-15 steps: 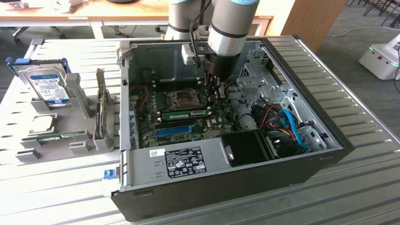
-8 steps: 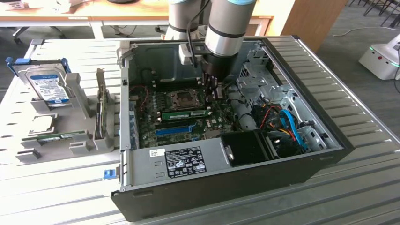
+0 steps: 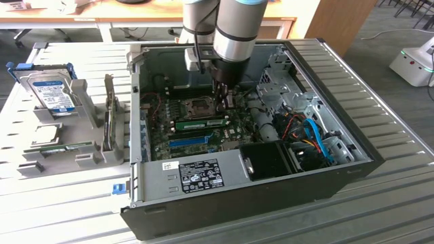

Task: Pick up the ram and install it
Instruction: 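Press down the ram until it locks into place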

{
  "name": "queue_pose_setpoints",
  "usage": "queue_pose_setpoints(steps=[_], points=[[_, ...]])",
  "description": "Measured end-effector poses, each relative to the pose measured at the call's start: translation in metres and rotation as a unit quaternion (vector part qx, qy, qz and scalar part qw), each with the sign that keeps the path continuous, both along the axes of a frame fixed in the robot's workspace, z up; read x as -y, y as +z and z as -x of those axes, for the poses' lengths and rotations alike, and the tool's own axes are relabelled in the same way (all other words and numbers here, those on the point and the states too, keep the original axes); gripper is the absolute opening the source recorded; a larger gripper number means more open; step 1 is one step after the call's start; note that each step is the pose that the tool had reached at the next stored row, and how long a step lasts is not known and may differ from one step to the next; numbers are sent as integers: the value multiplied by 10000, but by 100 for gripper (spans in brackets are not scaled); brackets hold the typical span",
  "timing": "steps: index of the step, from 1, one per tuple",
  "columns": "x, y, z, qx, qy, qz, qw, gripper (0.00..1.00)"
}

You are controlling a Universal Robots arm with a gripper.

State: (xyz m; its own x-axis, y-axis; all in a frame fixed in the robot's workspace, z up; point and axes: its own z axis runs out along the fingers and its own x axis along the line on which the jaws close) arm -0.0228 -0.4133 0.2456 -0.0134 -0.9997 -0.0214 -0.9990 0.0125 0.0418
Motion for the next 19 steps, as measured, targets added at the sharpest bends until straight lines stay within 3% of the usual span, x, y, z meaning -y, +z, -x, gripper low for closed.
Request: queue_pose_setpoints(steps=[19], points=[[0, -1, 456, 0, 0, 0, 10000, 11]])
